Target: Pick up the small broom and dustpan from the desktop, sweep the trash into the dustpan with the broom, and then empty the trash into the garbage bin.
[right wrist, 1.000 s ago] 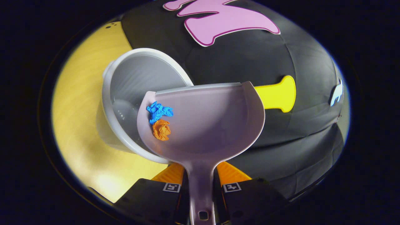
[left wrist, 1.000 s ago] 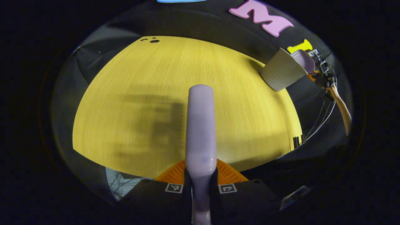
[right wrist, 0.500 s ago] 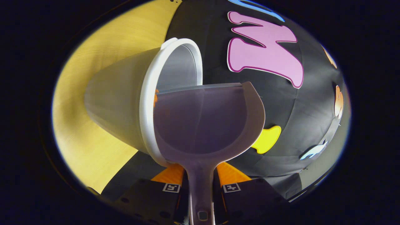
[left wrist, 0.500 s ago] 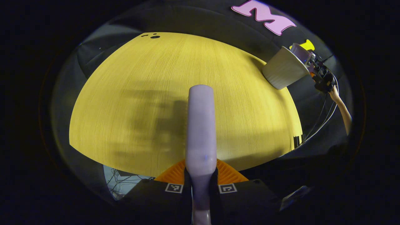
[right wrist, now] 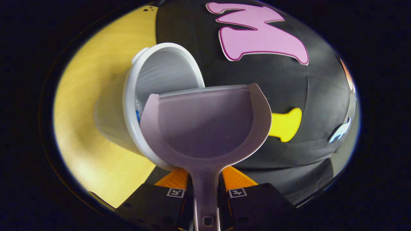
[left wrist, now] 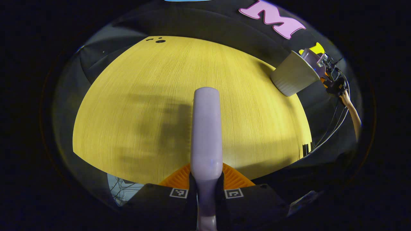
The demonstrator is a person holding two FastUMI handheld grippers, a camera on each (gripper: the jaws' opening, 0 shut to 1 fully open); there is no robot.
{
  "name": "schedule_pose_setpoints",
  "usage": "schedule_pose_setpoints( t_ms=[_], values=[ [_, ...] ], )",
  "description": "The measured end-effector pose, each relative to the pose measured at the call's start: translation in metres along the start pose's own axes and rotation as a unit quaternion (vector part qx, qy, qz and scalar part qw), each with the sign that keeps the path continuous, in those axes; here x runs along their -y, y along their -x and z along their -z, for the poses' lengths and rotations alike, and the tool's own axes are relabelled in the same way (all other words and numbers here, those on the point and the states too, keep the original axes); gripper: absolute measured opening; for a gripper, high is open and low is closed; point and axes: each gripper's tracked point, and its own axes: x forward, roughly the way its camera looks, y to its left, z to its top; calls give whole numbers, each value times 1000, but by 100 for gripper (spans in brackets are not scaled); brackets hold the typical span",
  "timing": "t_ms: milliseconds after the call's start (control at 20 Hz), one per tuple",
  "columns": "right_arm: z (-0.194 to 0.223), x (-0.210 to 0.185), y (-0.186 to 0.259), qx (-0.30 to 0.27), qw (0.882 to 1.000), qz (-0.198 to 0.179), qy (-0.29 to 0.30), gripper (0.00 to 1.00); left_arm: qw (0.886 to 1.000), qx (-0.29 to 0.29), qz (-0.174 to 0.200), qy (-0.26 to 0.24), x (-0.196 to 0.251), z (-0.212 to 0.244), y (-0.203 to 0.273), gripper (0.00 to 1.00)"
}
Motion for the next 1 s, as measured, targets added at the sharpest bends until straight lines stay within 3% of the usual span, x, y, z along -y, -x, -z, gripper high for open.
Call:
schedule_pose_setpoints(
  t_ms=[150, 250, 450, 650, 750, 850, 1000],
  values=[
    [1, -3, -2, -14, 995, -37, -94, 32, 1000, 6, 0, 6, 2, -6, 2, 25],
    [1, -5, -3, -27, 984, -66, -166, 34, 999, 25, 6, 22, 8, -18, 7, 27],
    [-6, -8, 2, -41, 949, -113, -290, 34, 997, 67, 10, 38, 14, -40, 23, 27],
    [-31, 6, 14, -10, 914, -140, -382, 34, 995, 95, 1, 30, 21, -55, 44, 27],
    [-43, 14, 24, 8, 890, -158, -427, 34, 993, 113, -3, 20, 26, -66, 57, 27],
    [-57, 23, 27, 25, 866, -179, -467, 34, 992, 128, -4, 9, 29, -75, 67, 27],
    [-76, 32, 55, 54, 845, -195, -495, 35, 991, 136, -11, -16, 33, -76, 76, 27]
  ],
)
